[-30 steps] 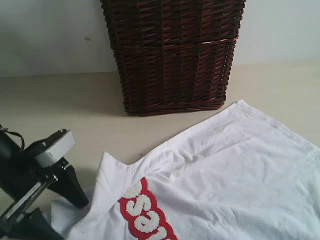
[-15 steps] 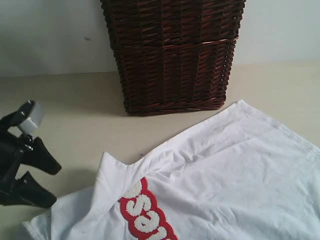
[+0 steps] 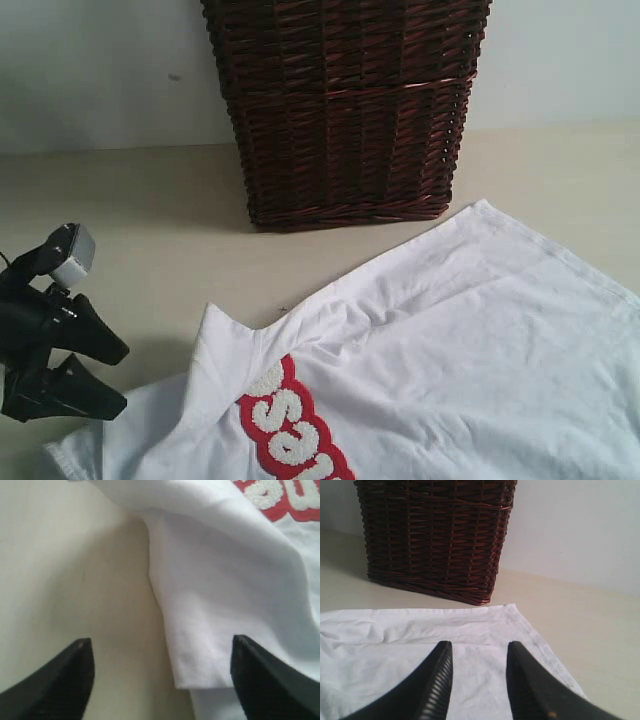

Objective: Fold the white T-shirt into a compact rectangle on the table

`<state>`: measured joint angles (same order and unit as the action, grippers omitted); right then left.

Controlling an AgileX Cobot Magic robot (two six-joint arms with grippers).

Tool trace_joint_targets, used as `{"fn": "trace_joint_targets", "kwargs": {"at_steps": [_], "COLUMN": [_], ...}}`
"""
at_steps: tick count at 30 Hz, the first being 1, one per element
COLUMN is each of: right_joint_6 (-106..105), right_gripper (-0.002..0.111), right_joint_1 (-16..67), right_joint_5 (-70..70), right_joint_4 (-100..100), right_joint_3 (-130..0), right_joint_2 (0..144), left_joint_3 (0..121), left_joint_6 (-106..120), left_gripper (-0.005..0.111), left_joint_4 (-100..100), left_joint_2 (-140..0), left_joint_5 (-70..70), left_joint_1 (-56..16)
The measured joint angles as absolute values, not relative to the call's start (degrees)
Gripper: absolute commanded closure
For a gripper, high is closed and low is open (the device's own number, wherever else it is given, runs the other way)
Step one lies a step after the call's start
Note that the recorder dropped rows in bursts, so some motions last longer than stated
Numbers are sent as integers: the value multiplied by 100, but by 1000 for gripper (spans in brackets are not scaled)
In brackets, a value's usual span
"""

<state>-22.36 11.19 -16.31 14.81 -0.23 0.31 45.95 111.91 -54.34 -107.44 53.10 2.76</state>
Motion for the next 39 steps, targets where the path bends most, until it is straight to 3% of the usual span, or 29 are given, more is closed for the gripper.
{"fn": "trace_joint_targets", "kwargs": {"at_steps": [7, 19, 21, 28, 39], "right_joint_6": [-2236, -2236, -2236, -2236, -2236], "right_gripper": [72, 72, 72, 72, 72], "right_joint_1": [1119, 1119, 1119, 1119, 1119], "right_joint_5": [-1631, -1631, -1631, -1631, -1631], "right_joint_4": [1481, 1481, 1481, 1481, 1481], "right_joint_3": [-23, -23, -23, -23, -23], "right_joint_2": [31, 31, 31, 31, 31], "left_joint_3": [4539, 4539, 4539, 4527, 4409], "left_joint_6": [11325, 11472, 11472, 11459, 11507], "left_gripper": [106, 106, 103, 73, 72], "left_joint_4": [-5448, -5448, -5448, -5319, -5270], "left_joint_2": [-10744, -10744, -10744, -10744, -10819], "left_joint_5": [5302, 5313, 5354, 5829, 5142], "left_joint_1": [276, 276, 276, 276, 24]}}
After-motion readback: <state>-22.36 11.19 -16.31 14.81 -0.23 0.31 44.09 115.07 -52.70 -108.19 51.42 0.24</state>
